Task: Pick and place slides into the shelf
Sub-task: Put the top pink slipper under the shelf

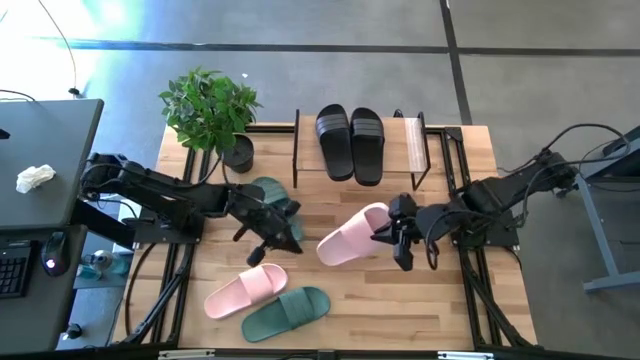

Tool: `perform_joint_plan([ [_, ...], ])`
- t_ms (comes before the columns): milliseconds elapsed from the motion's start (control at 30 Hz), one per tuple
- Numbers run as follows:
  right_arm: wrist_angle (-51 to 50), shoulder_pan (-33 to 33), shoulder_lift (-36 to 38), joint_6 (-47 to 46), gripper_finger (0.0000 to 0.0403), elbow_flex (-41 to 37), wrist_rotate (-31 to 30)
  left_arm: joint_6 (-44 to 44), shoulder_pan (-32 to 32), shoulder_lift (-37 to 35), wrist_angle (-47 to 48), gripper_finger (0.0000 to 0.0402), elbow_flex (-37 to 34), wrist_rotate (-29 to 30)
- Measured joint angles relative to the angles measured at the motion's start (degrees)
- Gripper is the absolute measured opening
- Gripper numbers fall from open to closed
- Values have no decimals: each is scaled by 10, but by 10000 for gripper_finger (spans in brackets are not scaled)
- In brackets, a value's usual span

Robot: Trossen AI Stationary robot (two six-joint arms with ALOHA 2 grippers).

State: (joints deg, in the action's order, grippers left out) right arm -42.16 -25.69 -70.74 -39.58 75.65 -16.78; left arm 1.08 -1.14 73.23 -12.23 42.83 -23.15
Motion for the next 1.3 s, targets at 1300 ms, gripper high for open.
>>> perform_joint_plan([
  [1300,-34,173,8,-89,0,41,210,-726,-154,0,34,89,25,474],
])
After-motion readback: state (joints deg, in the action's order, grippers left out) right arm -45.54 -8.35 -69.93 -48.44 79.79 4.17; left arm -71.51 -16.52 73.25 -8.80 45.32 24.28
